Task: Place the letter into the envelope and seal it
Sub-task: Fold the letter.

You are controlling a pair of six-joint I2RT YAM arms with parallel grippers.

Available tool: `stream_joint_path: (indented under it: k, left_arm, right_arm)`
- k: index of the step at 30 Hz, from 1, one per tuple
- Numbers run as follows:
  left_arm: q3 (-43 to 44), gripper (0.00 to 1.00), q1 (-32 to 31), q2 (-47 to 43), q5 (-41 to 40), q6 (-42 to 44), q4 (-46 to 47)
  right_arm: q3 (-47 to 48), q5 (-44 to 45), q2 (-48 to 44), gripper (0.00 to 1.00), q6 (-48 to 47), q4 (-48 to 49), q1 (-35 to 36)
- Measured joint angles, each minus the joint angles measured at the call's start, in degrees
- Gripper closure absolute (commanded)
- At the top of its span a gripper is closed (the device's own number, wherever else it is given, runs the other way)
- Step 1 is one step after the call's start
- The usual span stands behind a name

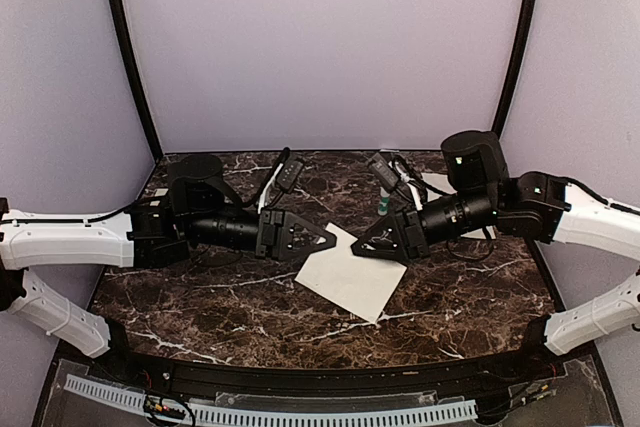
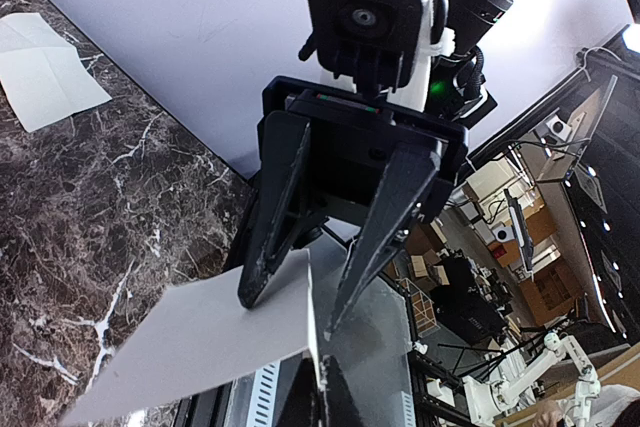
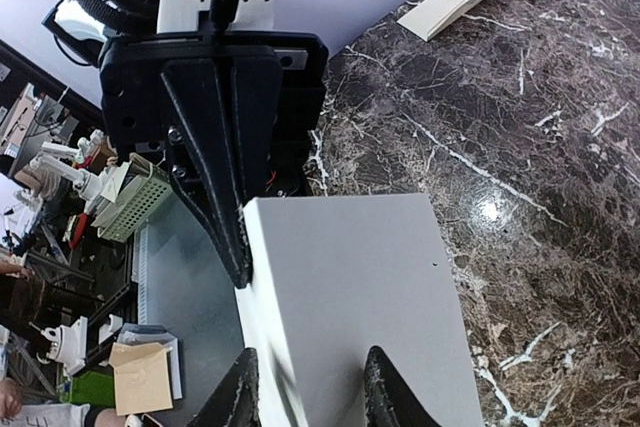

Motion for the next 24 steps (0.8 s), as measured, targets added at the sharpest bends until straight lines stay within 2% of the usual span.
stream_joint_path:
  k: [8, 11, 14, 15, 16, 20, 24]
  left_arm:
    - [1.05, 1.00, 0.02, 0.74, 0.55, -0.09, 0.15]
    - [1.38, 1.00, 0.00, 0.85, 0.72, -0.09, -0.04]
    - [1.73, 0.99, 0.02, 0.98, 0.72, -0.04, -0.52]
    - [1.90, 0.96, 0.02, 1.07, 0.72, 0.00, -0.72]
    - [2.12, 0.86, 0.02, 1.11, 0.63, 0.00, -1.14]
    - [2.86, 0.62, 0.02, 1.05, -1.70, 1.05, -4.00]
    - [3.98, 0.47, 0.02, 0.00, -6.08, 2.99, -10.64]
  right_arm:
    - [-0.72, -0.22, -0.20, 0.85, 0.52, 0.90, 0.39]
    - [-0.72, -0.28, -0.22, 0.98, 0.50, 1.20, 0.42]
    - [-0.72, -0.46, -0.22, 1.00, 0.48, 1.44, 0.50]
    - [-0.72, -0.39, -0.22, 1.00, 0.46, 1.40, 0.57]
    - [-0.72, -0.22, -0.22, 1.00, 0.50, 1.38, 0.55]
    - [-0.72, 2.54, -0.22, 1.00, 0.61, 1.16, 0.63]
    - [-0.72, 5.16, -0.22, 1.00, 0.83, 1.11, 0.63]
